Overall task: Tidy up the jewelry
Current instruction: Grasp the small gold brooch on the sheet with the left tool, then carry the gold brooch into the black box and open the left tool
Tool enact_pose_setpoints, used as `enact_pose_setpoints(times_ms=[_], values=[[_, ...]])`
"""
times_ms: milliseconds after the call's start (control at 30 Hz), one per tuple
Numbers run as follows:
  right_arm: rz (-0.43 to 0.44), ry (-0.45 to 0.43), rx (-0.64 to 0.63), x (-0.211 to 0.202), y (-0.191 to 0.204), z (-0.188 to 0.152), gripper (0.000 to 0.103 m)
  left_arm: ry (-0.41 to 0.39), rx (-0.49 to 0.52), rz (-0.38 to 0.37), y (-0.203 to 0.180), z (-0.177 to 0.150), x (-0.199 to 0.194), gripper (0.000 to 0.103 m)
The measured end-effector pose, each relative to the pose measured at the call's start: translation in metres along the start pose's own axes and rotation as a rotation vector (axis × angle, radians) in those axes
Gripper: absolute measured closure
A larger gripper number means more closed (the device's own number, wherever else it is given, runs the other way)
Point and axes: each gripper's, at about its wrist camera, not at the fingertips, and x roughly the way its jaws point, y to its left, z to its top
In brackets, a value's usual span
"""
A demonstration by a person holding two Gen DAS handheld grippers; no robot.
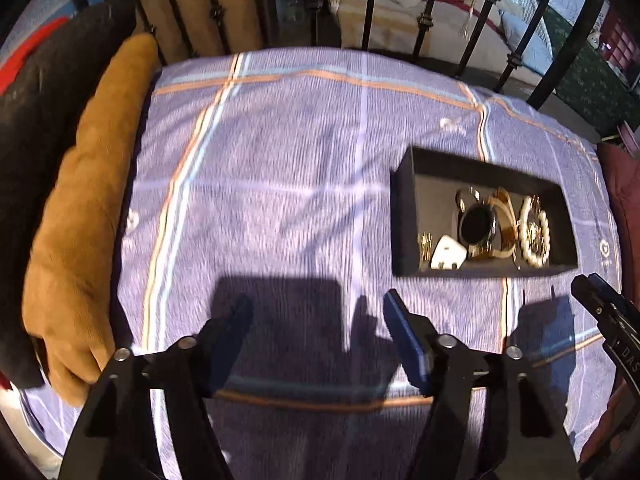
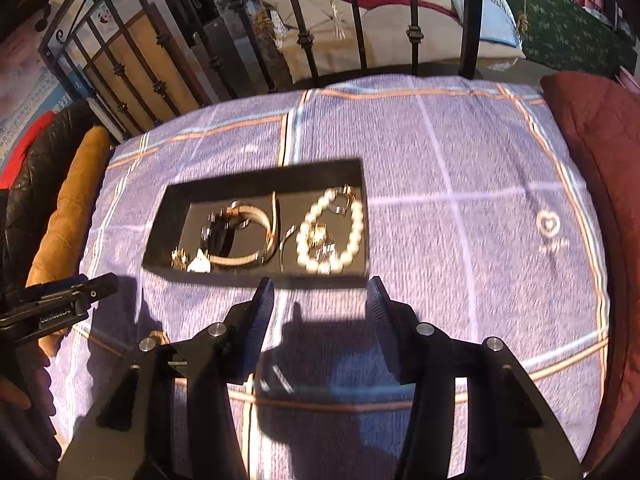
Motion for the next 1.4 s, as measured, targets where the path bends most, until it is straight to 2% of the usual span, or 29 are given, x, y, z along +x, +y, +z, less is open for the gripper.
enact_pose_setpoints(times_ms=[133,300,567,633,700,767,867,1100,1200,1400], values=[[0.003,0.037,-0.012,0.004,0.006,-0.018,0.054,0.040,-0.057,-0.080,-0.015,-0.020,0.007,0.058],[0.004,0.049,-0.019,0.004,0.007,-0.026,0.054,0.067,-0.060,-0.087,-0.038,-0.031,0.016,0.060],[0.003,0.042,-0.015,0.001,0.003,-0.026,0.054,0.062,-0.017,-0.038,-0.050,-0.044,0.026,0.062],[0.020,0.050,-0.023,0.005,0.004,-0.030,0.054,0.055,-0.010,-0.025,-0.049,-0.045,0.025,0.095],[0.023,0.082,-0.046,0.013,0.008,-0.038,0.066,0.057,-0.016,-0.051,-0.045,-0.045,0.023,0.095],[0.025,0.121,-0.061,0.022,0.010,-0.046,0.084,0.054,-0.007,-0.069,-0.041,-0.045,0.018,0.095],[0.028,0.132,-0.064,0.023,0.011,-0.053,0.094,0.016,0.012,-0.063,-0.032,-0.041,0.000,0.095],[0.064,0.041,-0.040,-0.010,0.013,-0.034,0.098,-0.049,0.016,-0.087,-0.027,-0.016,-0.043,0.095],[0.073,0.005,-0.043,-0.022,0.017,-0.021,0.100,-0.076,0.046,-0.106,-0.047,-0.001,-0.050,0.095],[0.066,-0.049,-0.035,-0.035,0.020,0.003,0.101,-0.082,0.082,-0.136,-0.073,0.005,-0.048,0.095]])
